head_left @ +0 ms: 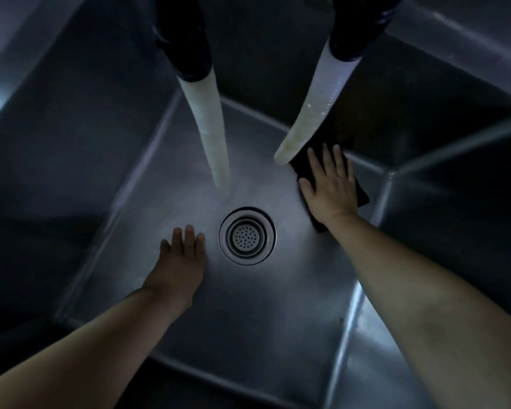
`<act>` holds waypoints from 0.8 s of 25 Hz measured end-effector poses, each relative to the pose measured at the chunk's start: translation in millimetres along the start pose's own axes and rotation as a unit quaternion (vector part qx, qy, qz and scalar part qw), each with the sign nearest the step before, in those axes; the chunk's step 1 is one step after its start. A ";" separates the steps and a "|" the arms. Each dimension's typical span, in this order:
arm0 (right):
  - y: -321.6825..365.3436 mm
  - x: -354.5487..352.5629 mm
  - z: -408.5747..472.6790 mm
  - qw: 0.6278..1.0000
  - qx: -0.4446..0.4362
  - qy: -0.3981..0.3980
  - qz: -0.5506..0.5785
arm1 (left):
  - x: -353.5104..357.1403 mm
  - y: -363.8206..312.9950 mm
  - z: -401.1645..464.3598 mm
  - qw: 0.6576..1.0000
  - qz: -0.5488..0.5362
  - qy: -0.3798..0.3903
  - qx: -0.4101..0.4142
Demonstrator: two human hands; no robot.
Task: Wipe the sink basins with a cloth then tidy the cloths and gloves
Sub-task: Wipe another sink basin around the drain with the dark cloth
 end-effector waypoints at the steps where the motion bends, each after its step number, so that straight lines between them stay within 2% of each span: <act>1: -11.3 3.4 -11.0 1.000 0.031 0.004 0.005 | -0.8 0.1 -0.4 1.000 0.002 -0.001 0.001; 4: -20.0 12.2 -51.5 0.992 0.119 0.019 0.023 | -4.6 0.5 -3.8 1.000 0.003 -0.002 0.006; 6: -0.1 15.6 -81.3 0.990 0.134 0.023 0.032 | -7.7 0.3 -6.4 1.000 0.008 0.000 0.010; 15: 148.9 34.3 -214.3 0.997 0.003 0.054 0.063 | -12.6 0.4 -13.8 1.000 0.008 0.004 0.006; 18: 145.6 35.1 -214.6 0.996 -0.017 0.052 0.068 | -11.4 -0.1 -14.4 1.000 0.016 0.016 0.008; 20: 123.9 30.5 -194.8 0.997 0.008 0.038 0.067 | -12.0 0.1 -13.4 1.000 0.012 0.008 0.006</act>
Point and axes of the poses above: each hand's wrist, its own z-axis towards the middle knuckle, its own x-axis out of the palm, y = z × x, the point moved 9 cm from there along z, towards the middle knuckle, and after that the axes turned 8 degrees about -x, right-handed, at the moved point
